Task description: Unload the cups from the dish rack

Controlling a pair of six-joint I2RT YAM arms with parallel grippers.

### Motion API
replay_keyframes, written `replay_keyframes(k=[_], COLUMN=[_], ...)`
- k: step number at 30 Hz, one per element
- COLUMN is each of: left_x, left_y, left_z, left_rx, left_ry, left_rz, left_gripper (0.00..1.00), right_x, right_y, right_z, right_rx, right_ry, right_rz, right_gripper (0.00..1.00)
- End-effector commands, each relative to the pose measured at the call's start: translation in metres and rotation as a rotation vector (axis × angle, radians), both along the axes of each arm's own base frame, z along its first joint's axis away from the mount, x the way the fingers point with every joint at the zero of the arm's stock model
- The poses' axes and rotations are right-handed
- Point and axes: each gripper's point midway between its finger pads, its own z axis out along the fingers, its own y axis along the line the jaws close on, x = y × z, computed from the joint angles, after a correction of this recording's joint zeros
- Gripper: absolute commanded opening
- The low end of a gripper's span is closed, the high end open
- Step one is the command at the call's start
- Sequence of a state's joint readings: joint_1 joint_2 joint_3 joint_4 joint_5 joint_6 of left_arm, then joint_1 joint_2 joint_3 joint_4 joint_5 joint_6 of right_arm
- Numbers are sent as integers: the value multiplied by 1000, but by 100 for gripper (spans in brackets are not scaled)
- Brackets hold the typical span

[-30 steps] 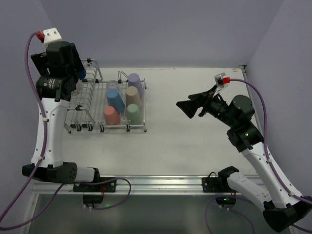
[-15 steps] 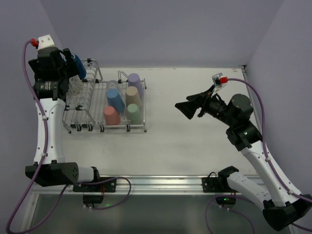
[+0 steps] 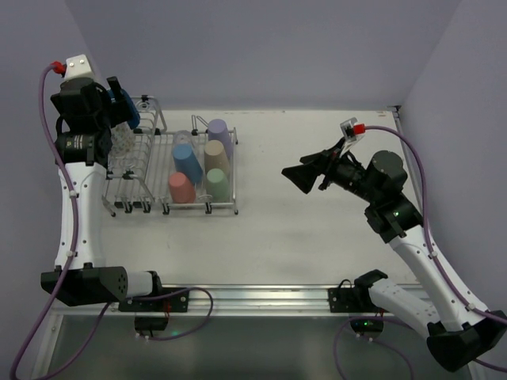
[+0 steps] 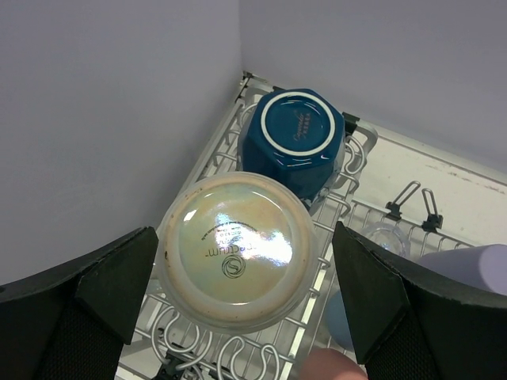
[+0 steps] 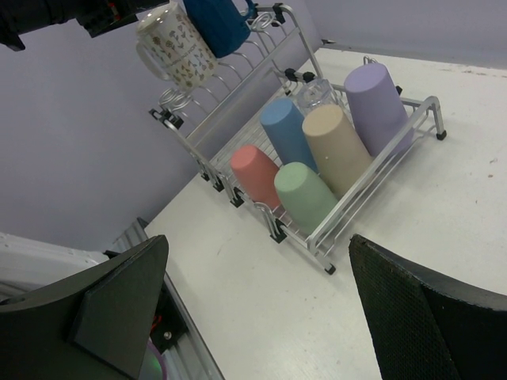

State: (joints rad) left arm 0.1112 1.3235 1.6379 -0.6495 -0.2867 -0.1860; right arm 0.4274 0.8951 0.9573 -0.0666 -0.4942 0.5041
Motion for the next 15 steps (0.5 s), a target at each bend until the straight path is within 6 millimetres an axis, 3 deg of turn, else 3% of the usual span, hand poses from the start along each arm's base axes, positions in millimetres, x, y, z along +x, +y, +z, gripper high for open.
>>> replay_keyframes(k=[1,5,15], left_x=[-2,-6,4], left_y=[4,12,8], left_z=[6,-3,-21], left_rx=[40,52,43], left_ry=[-14,12,30], left_rz=[-6,39,7], left_gripper=[100,100,100], right_x=[-6,-4,-5], right_y=[4,4,6], right_z=[22,21,20], right_rx=[19,15,13], right_ry=[-69,-65,-62], right_rz=[32,29,37], right_gripper=[99,99,99])
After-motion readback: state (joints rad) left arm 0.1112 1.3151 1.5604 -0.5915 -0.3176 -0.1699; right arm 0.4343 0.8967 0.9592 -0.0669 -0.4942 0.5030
